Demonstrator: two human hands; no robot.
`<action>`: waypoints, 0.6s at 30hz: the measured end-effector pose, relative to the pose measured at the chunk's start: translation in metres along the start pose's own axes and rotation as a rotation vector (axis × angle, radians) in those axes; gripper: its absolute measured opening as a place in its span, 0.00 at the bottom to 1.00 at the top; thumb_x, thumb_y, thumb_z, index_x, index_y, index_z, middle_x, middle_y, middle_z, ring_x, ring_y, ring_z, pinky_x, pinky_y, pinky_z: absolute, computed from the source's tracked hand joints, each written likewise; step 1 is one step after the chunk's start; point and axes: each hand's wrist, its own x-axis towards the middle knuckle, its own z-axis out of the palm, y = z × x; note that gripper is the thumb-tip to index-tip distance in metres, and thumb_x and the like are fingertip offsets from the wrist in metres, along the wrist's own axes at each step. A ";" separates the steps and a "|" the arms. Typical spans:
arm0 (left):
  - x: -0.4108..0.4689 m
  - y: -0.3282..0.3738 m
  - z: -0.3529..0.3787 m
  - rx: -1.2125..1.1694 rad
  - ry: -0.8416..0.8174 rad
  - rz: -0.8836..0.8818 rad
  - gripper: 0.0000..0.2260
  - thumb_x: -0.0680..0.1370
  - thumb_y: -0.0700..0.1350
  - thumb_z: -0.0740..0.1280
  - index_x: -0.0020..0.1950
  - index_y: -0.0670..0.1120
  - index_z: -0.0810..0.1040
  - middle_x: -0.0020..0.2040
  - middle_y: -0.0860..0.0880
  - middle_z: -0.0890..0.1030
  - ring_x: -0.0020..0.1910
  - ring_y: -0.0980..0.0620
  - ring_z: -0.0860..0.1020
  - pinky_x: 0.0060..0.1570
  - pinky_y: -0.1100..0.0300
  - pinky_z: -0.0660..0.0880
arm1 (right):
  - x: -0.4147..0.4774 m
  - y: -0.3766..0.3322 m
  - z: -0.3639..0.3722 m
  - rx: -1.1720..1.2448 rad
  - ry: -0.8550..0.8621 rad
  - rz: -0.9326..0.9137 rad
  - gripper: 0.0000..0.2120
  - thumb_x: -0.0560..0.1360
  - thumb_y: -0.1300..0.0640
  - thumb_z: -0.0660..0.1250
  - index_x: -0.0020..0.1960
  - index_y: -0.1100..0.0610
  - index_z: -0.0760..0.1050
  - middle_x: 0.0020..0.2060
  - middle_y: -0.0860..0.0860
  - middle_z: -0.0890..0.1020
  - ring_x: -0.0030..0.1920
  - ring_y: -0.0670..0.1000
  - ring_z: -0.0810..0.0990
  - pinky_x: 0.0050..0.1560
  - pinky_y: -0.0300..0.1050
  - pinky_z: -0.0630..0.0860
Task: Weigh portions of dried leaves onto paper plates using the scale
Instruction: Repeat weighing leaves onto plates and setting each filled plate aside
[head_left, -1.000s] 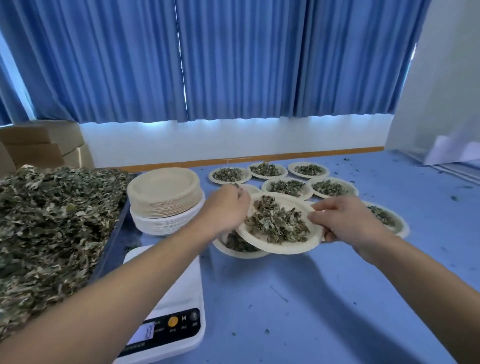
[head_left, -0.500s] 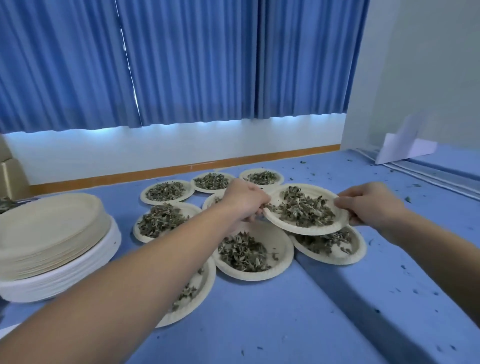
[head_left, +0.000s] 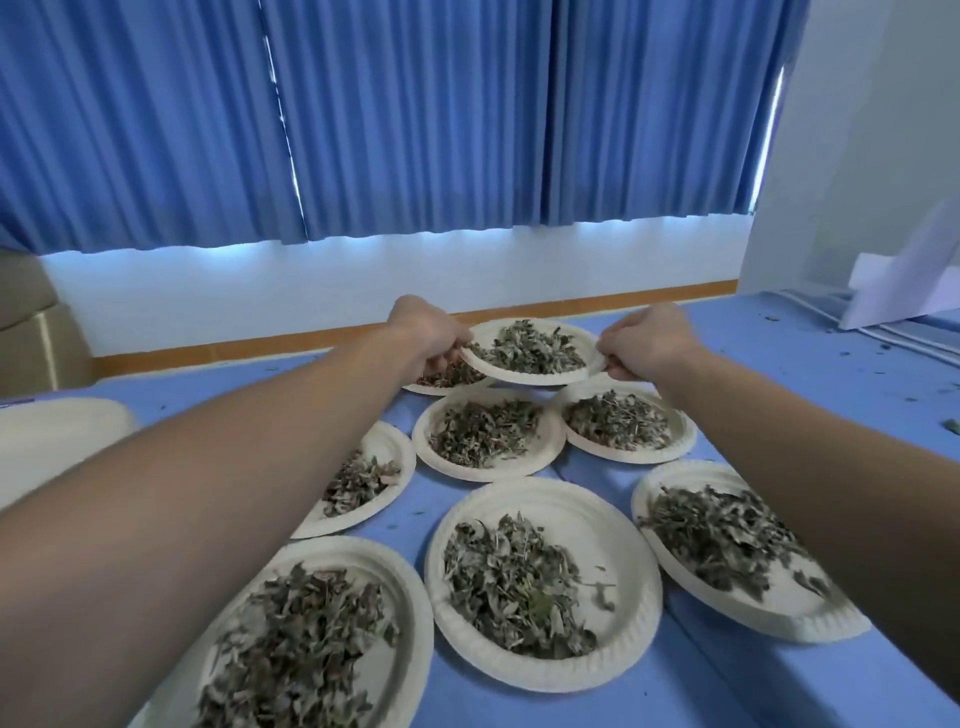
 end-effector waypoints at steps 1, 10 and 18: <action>0.009 -0.002 0.000 0.008 0.005 -0.003 0.05 0.75 0.35 0.74 0.41 0.36 0.81 0.27 0.44 0.77 0.22 0.52 0.71 0.23 0.62 0.67 | 0.008 -0.001 0.008 -0.042 0.009 -0.027 0.07 0.78 0.68 0.68 0.53 0.71 0.82 0.34 0.60 0.82 0.34 0.56 0.79 0.50 0.57 0.83; 0.061 -0.032 0.027 0.193 0.001 -0.036 0.08 0.75 0.38 0.76 0.39 0.36 0.80 0.29 0.41 0.79 0.22 0.49 0.71 0.24 0.61 0.67 | 0.063 0.028 0.050 -0.325 0.055 -0.048 0.10 0.78 0.63 0.69 0.56 0.68 0.83 0.50 0.65 0.86 0.43 0.55 0.83 0.54 0.61 0.83; 0.042 -0.023 0.016 0.356 0.034 0.128 0.08 0.77 0.40 0.68 0.40 0.41 0.73 0.35 0.45 0.73 0.33 0.46 0.69 0.32 0.56 0.67 | 0.044 0.012 0.046 -0.384 0.132 -0.119 0.11 0.77 0.67 0.65 0.56 0.68 0.83 0.49 0.64 0.85 0.44 0.60 0.84 0.48 0.58 0.84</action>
